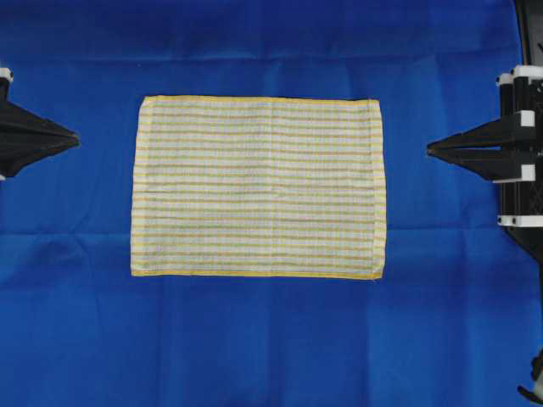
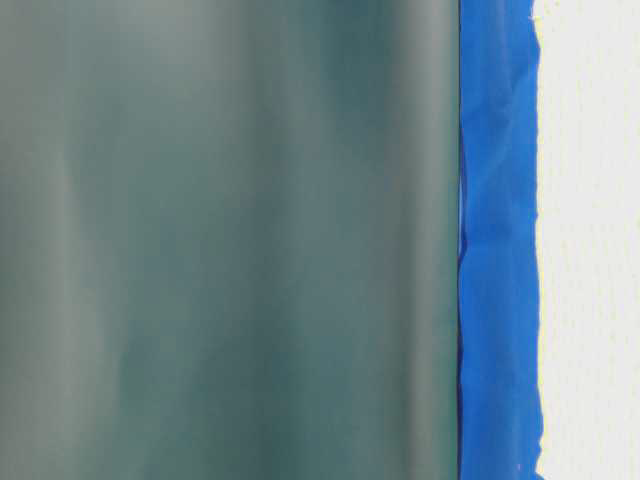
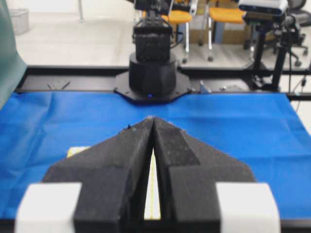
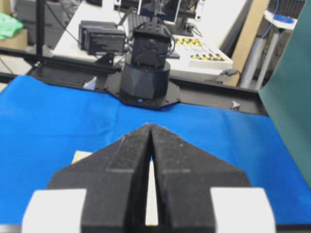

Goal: Fold the yellow towel.
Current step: 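Move both grippers to the towel's top corners and grasp them, then lift the top corners and fold them down toward the bottom edge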

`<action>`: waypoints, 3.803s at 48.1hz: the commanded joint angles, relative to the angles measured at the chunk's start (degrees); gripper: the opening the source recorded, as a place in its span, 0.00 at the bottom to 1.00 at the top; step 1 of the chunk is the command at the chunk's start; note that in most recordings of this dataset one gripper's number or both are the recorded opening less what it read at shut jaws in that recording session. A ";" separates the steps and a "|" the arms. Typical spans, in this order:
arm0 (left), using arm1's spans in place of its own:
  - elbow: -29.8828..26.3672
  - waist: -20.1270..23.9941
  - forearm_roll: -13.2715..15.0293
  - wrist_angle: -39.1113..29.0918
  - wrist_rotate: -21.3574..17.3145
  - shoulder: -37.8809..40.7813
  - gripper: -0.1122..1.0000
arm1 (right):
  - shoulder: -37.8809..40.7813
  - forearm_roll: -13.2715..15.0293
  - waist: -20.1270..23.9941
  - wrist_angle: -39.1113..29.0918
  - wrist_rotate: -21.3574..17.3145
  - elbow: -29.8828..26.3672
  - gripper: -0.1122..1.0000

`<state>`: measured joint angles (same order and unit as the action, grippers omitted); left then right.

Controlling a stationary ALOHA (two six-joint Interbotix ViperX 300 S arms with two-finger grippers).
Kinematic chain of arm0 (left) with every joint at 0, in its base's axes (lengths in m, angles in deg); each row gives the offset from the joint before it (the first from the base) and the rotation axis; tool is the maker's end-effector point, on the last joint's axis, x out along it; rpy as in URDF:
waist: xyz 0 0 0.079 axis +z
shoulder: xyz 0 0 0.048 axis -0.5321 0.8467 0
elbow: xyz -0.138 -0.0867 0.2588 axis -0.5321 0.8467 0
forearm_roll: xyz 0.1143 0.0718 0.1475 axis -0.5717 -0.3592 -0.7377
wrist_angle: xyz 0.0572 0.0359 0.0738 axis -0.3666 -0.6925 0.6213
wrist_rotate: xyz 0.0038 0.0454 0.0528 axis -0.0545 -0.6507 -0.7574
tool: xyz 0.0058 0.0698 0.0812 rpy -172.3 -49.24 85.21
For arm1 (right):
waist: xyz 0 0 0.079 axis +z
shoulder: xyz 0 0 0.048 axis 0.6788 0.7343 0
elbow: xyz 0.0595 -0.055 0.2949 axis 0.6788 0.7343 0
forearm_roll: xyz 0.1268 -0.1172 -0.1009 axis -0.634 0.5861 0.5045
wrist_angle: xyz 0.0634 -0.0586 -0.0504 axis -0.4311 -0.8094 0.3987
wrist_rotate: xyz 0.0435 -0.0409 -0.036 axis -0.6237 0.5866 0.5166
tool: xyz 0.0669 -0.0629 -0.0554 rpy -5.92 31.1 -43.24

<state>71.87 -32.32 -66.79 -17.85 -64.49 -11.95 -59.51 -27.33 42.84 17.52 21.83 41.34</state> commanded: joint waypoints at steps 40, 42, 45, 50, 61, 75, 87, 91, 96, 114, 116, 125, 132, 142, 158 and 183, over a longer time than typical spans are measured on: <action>-1.49 19.34 2.02 0.79 -1.32 23.99 0.65 | 25.14 -1.05 -21.45 -11.43 -5.80 -6.24 0.28; -1.49 20.13 1.93 1.58 -1.41 26.46 0.77 | 26.98 -1.14 -22.59 -11.51 -5.98 -6.33 0.39; -1.49 21.18 1.93 2.72 -1.67 29.44 0.86 | 29.79 -1.23 -24.43 -11.51 -6.24 -6.33 0.56; -1.67 22.85 1.93 4.48 -2.11 34.63 0.80 | 34.54 -1.23 -27.16 -11.25 -6.50 -6.33 0.80; -2.64 26.72 1.93 8.44 -2.72 45.62 0.80 | 41.92 -1.23 -29.71 -9.40 -6.50 -6.68 0.71; -4.31 27.51 1.93 10.11 -2.72 53.70 0.79 | 48.78 -1.23 -30.32 -6.24 -6.50 -7.12 0.70; -5.36 28.74 2.02 9.93 -2.64 58.01 0.65 | 53.17 -1.14 -30.41 -5.63 -6.50 -8.17 0.64; -5.27 28.74 2.02 9.23 -2.64 58.71 0.47 | 53.61 -1.05 -30.41 -5.54 -6.42 -8.35 0.51; -4.92 28.74 1.93 8.26 -2.55 58.62 0.24 | 53.53 -0.70 -30.41 -5.27 -6.06 -8.53 0.26; -5.71 28.74 2.02 7.38 -2.64 57.57 0.13 | 51.77 -0.70 -30.41 -5.01 -6.06 -8.53 0.14; -5.98 28.74 2.02 6.59 -2.64 56.87 0.13 | 50.98 -0.70 -30.41 -5.10 -6.06 -8.35 0.14; -6.42 28.65 1.93 3.43 -3.43 52.65 0.13 | 47.90 -0.62 -30.76 -7.12 -5.98 -8.26 0.14; -6.06 28.65 1.93 2.99 -4.22 50.27 0.13 | 46.32 -0.53 -30.76 -7.56 -5.89 -8.17 0.14; -5.63 27.42 1.93 2.99 -3.78 49.66 0.13 | 45.97 -0.62 -30.76 -7.56 -6.15 -7.91 0.14; -1.23 21.01 2.37 2.29 -2.29 42.19 0.13 | 40.08 -1.41 -24.08 -7.56 -7.38 -4.57 0.14; 4.13 -1.67 2.37 1.93 8.79 33.57 0.14 | 27.86 -2.37 -4.57 -8.96 -18.02 1.58 0.14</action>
<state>76.36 -31.71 -64.50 -16.09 -56.40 22.24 -31.21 -29.44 36.07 8.56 4.34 43.19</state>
